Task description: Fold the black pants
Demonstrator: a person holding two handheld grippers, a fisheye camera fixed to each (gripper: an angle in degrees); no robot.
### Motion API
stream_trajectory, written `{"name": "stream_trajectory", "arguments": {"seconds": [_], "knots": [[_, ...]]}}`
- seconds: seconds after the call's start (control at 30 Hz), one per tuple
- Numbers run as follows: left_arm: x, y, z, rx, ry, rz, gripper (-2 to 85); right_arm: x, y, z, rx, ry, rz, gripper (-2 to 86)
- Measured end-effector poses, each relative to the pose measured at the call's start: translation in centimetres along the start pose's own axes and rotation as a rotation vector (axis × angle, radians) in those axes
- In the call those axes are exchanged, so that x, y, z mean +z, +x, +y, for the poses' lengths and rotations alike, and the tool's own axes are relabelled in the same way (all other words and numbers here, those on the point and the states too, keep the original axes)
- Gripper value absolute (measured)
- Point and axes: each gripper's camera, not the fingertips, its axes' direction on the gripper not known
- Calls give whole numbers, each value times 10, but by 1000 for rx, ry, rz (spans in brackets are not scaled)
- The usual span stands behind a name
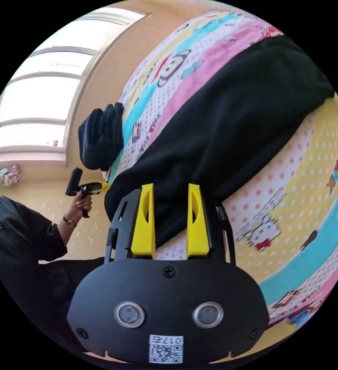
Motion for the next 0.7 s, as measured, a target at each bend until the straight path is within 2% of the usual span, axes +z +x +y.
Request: {"name": "stream_trajectory", "arguments": {"seconds": [0.07, 0.17, 0.3, 0.43, 0.53, 0.7], "knots": [[42, 25, -11, 80, -74, -145, 122, 35, -13, 33, 96, -40, -38, 119], [81, 39, -6, 110, -111, -236, 111, 64, -27, 71, 262, 61, -226, 103], [104, 42, 12, 105, -132, -200, 55, 78, -35, 87, 399, 161, -418, 35], [94, 57, 38, 221, -119, -146, 35, 42, -60, 104, 351, 177, -304, 20], [107, 59, 54, 317, -207, -188, 32, 12, -78, 124, 306, 176, -222, 18], [154, 37, 59, 236, -287, -298, 56, 32, -67, 129, 436, 127, -185, 39]]}}
